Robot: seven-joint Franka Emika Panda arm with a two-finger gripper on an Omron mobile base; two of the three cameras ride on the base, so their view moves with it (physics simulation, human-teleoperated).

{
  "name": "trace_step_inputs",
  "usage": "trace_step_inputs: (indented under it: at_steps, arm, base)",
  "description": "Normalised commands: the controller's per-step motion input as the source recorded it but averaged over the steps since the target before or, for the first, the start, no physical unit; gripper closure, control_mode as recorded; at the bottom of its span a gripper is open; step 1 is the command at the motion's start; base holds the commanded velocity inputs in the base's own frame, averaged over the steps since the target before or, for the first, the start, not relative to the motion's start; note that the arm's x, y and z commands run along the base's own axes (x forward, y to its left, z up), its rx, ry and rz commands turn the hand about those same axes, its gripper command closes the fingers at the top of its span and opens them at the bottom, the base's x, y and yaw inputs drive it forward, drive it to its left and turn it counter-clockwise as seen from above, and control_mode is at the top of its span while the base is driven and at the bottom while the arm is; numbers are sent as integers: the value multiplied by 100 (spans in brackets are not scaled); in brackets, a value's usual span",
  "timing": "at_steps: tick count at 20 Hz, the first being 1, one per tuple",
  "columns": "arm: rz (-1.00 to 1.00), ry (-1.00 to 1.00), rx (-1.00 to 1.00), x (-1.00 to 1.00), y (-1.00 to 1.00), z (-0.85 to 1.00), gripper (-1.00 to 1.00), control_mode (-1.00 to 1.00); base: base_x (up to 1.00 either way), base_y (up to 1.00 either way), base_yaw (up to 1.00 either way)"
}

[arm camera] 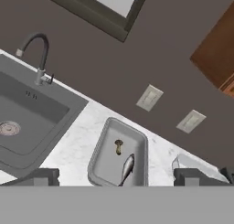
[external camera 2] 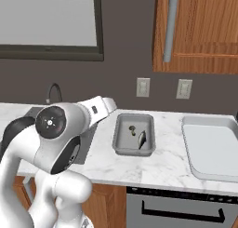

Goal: Place one mushroom and one fish in each tupperware on the nearby counter, to pack two identical lunches.

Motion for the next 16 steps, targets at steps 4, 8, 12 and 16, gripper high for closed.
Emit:
trace_step_inputs:
  at_steps: [4,8,12,16]
  arm:
    - [15,4,-10,-30,58,41,-100,-100]
    - [14,19,-6,-1,65,1,-100,-100]
    - [16,10,0,0,31,-2,-100,-100]
    - [15,1,0,-8,2,-17,-100,-100]
  base:
    - [0,0,0]
    - [0,0,0]
    - [0,0,0]
    - [0,0,0]
